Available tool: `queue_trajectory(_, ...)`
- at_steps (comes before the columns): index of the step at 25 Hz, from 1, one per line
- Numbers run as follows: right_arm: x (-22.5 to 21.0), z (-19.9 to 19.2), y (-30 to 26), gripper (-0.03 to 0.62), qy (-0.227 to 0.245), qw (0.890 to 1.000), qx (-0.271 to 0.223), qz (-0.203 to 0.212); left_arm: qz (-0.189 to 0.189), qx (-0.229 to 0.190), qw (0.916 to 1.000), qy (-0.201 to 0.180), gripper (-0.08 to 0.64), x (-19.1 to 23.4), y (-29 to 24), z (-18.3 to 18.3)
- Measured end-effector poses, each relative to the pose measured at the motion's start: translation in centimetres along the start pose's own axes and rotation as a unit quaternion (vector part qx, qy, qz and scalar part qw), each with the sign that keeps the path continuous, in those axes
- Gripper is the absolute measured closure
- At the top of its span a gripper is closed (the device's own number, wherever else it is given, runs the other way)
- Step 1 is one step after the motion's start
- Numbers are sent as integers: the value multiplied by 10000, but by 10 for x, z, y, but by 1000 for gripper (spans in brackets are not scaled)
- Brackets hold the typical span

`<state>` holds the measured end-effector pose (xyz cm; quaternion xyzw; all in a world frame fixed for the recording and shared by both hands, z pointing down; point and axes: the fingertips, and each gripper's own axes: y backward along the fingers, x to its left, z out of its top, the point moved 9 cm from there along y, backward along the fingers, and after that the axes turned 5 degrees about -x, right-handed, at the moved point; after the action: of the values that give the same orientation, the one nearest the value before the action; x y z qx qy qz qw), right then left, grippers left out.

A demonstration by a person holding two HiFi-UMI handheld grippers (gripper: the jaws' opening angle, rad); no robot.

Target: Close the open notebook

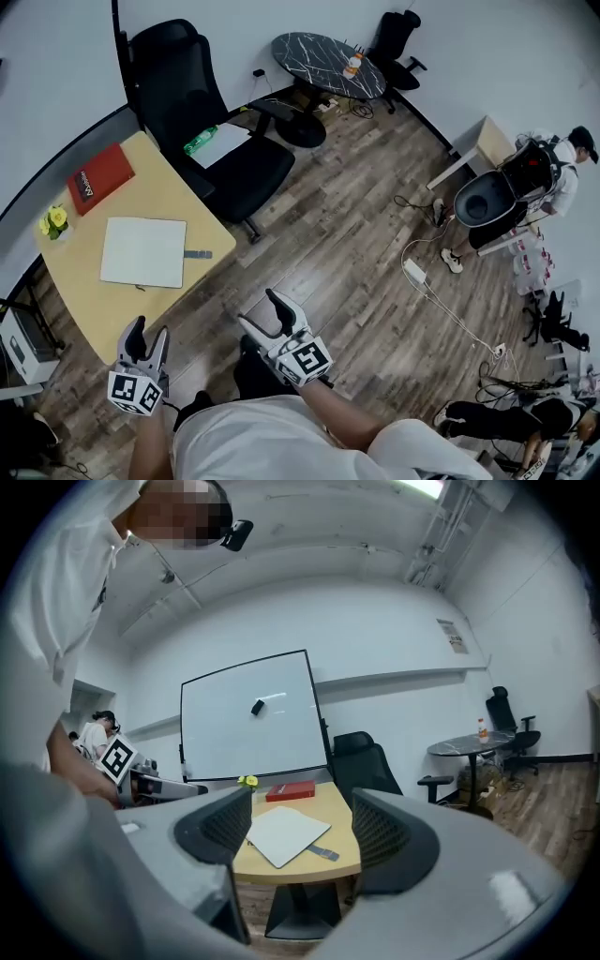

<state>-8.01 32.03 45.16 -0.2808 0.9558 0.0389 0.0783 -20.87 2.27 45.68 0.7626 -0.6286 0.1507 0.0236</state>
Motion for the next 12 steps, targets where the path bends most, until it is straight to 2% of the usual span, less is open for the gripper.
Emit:
queue_trajectory(4, -37, 14, -20, 255, 114, 9987, 70, 491, 440, -133, 9988, 190, 331, -7, -22, 5)
queue_trajectory(8, -65, 19, -50, 255, 319, 9952, 58, 929, 692, -312, 9964, 372, 331, -7, -46, 15)
queue_trajectory(12, -83, 14, -78, 255, 243, 9922, 207, 1209, 1020, -334, 9928, 535, 331, -1, -54, 7)
